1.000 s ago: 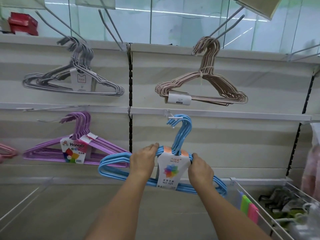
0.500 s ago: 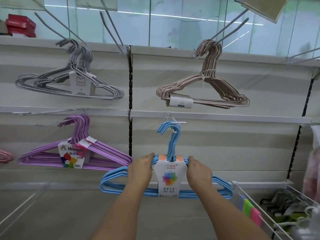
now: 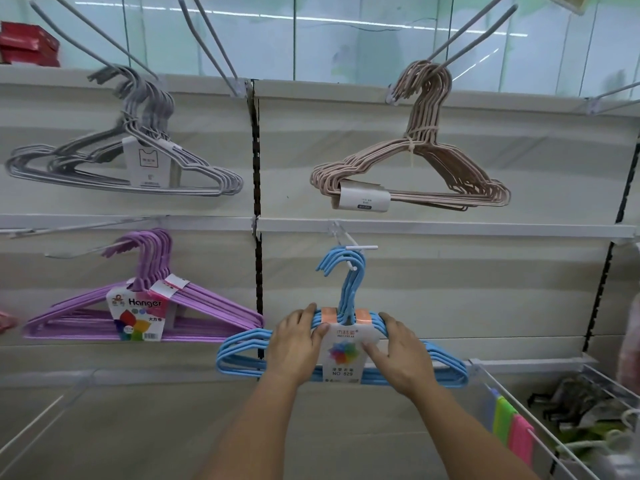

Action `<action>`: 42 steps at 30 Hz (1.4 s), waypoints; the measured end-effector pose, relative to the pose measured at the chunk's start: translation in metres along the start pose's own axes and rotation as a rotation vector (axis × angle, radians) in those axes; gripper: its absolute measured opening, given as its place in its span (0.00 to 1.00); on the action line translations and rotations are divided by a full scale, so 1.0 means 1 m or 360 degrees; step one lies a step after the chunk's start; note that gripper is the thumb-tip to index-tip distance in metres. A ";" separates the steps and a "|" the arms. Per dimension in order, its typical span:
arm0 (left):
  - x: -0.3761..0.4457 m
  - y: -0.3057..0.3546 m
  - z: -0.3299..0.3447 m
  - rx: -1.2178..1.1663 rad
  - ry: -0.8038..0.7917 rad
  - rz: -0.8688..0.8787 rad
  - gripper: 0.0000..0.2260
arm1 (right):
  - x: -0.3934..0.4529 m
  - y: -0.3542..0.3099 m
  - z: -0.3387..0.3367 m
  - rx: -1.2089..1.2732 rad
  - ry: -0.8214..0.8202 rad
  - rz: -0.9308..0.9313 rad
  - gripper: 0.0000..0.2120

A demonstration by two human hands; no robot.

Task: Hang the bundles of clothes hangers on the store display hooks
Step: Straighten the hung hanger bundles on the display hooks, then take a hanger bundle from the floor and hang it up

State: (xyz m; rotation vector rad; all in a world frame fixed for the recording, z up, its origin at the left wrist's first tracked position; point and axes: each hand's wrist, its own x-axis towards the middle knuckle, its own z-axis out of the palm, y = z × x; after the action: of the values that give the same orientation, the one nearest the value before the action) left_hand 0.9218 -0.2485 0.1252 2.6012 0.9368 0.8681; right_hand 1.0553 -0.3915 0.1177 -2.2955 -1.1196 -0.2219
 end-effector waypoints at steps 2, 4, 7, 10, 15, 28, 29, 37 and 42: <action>0.001 0.001 0.002 -0.0033 -0.0019 -0.0011 0.24 | 0.005 -0.001 0.003 -0.0025 0.0084 0.0051 0.30; 0.003 0.005 0.003 -0.0070 -0.0029 -0.0026 0.23 | 0.012 -0.003 0.000 -0.0102 0.0150 0.0098 0.27; 0.004 0.012 0.003 -0.0077 -0.0043 -0.0074 0.22 | 0.017 -0.006 -0.005 -0.0248 0.0145 0.0128 0.23; 0.006 0.018 0.003 -0.0043 -0.0029 -0.0120 0.21 | 0.020 -0.008 -0.010 -0.0313 0.0098 0.0166 0.22; 0.007 0.017 0.006 -0.0067 -0.0040 -0.0157 0.22 | 0.020 -0.008 -0.008 -0.0214 0.0058 0.0163 0.24; -0.027 0.028 0.000 0.0102 -0.0059 -0.0386 0.27 | -0.001 -0.002 -0.005 -0.0117 -0.0030 0.0038 0.28; -0.030 0.027 0.000 0.0109 -0.0073 -0.0395 0.27 | -0.004 -0.001 -0.005 -0.0117 -0.0025 0.0042 0.28; -0.050 0.034 0.004 0.0013 -0.0063 -0.0343 0.29 | -0.040 0.004 -0.014 -0.0185 -0.0026 0.0192 0.28; -0.074 0.032 0.016 -0.0037 -0.0148 -0.0213 0.29 | -0.073 0.001 -0.016 -0.0251 -0.0040 0.0311 0.27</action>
State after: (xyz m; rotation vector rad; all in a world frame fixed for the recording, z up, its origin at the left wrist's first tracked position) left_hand 0.9017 -0.3207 0.0924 2.5027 1.0538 0.7131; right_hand 1.0113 -0.4498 0.1026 -2.5353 -0.9103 -0.2128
